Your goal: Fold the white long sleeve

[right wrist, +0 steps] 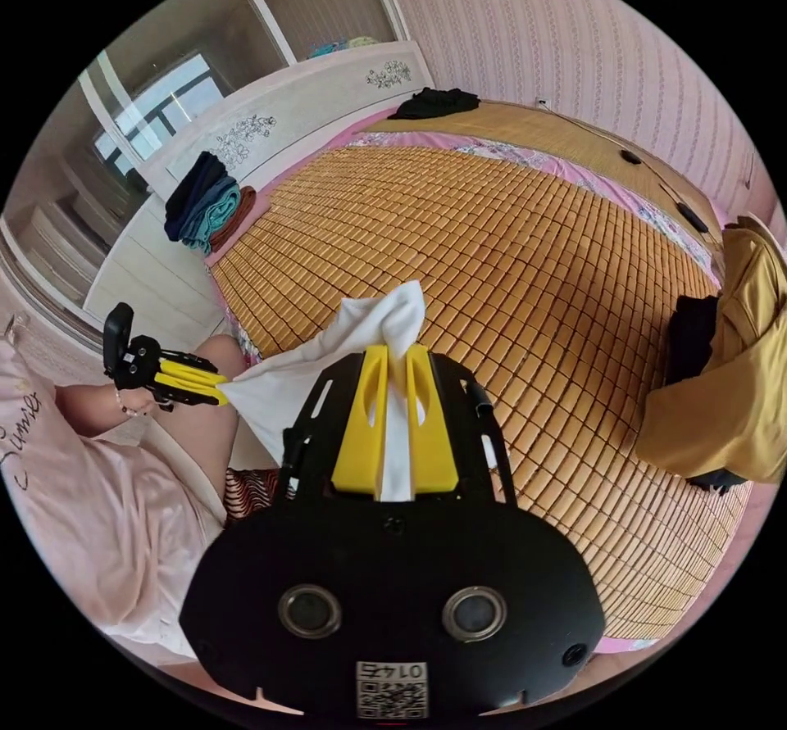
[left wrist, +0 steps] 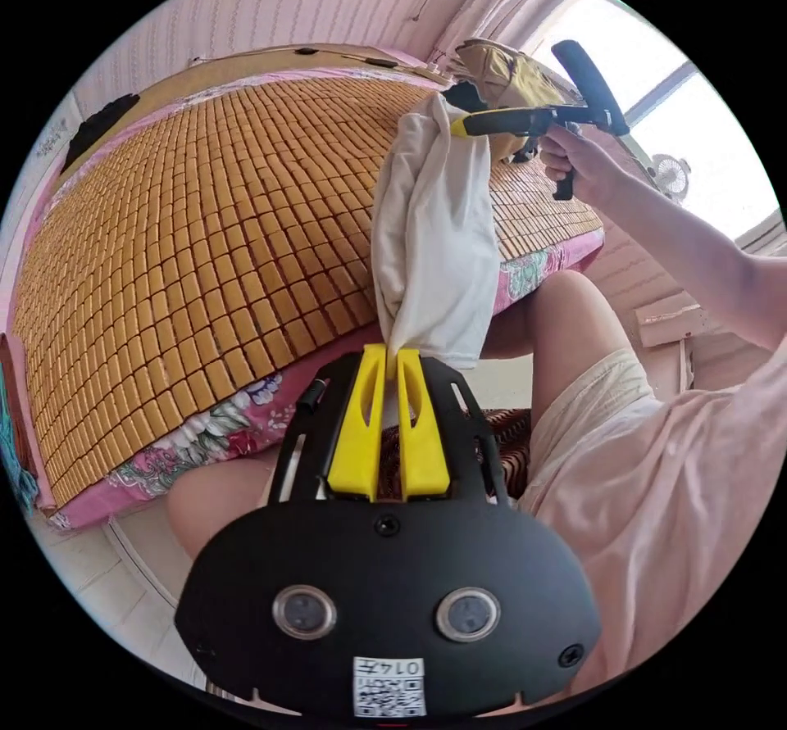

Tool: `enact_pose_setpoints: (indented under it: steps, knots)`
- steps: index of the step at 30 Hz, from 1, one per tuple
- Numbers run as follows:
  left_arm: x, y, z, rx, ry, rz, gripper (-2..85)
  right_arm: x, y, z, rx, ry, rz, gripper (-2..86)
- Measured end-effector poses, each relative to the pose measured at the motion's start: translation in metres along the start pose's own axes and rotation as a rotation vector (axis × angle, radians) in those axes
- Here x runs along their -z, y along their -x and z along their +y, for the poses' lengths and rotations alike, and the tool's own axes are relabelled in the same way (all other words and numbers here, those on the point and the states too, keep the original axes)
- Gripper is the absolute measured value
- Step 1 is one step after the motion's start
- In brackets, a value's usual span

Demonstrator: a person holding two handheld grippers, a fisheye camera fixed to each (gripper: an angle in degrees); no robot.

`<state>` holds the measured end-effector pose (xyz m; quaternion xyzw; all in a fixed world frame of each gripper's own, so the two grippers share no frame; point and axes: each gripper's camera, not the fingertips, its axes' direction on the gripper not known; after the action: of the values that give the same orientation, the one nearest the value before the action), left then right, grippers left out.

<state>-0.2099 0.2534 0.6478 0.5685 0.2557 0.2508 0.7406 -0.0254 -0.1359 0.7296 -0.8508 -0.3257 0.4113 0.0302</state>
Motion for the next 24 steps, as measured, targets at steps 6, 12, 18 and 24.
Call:
enact_pose_setpoints:
  steps: [6, 12, 18, 24]
  knots:
    - [0.107, -0.015, 0.048, 0.036, -0.180, -0.129, -0.5, 0.095, 0.065, 0.010, 0.088, -0.224, -0.068, 2.6]
    - [0.230, -0.010, 0.130, 0.204, -0.382, -0.267, -0.5, 0.147, 0.179, -0.046, 0.344, -0.368, -0.142, 2.4]
    - [0.341, 0.012, 0.219, 0.375, -0.549, -0.470, -0.5, 0.164, 0.317, -0.145, 0.627, -0.387, -0.285, 2.4]
    - [0.446, 0.094, 0.262, 0.523, -0.622, -0.607, 0.3, 0.155, 0.466, -0.268, 0.814, -0.370, -0.286, 3.0]
